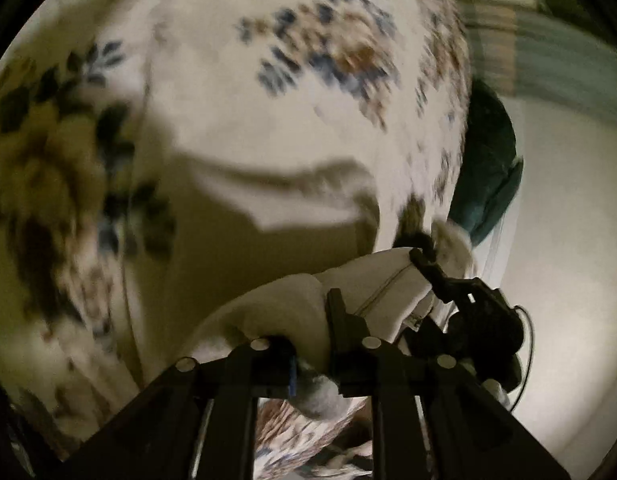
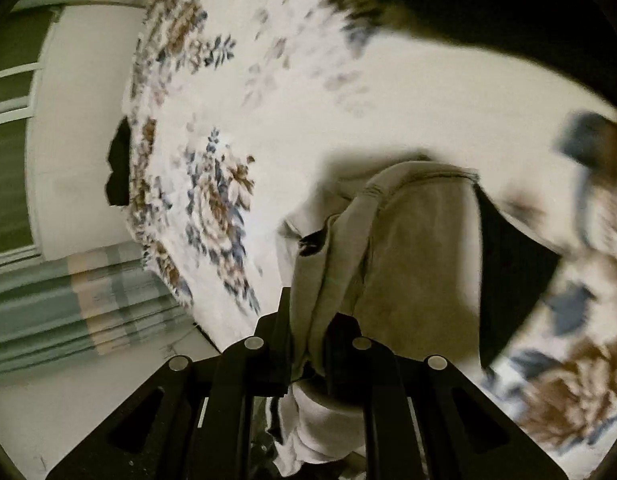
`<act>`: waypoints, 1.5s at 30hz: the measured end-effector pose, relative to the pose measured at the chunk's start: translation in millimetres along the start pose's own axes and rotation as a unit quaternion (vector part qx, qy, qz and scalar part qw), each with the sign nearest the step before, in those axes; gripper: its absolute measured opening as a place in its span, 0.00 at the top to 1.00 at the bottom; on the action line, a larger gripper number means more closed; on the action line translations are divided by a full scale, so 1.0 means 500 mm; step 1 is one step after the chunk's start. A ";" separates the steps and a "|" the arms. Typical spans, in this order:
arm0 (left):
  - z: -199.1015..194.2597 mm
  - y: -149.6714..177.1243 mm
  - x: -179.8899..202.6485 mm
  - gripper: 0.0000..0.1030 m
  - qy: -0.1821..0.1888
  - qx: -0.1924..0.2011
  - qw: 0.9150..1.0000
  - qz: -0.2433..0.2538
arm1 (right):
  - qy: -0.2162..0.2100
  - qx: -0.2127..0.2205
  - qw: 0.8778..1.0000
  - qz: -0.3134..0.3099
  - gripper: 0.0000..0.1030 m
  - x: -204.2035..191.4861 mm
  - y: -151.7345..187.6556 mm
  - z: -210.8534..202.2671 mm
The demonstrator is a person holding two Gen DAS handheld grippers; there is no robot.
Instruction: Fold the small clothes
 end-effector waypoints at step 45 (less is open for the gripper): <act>0.100 -0.008 -0.026 0.84 -0.088 0.029 0.979 0.181 | -0.050 0.073 0.996 0.021 0.86 0.227 0.057 0.033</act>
Point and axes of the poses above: each gripper's, at about its wrist camera, not at the fingertips, and z roughly the way its jaws point, x to its right, y to its underside, the point moved 1 cm from there along z, roughly the way its jaws point, and after that the axes turned 11 degrees about -z, right-handed, at the moved point
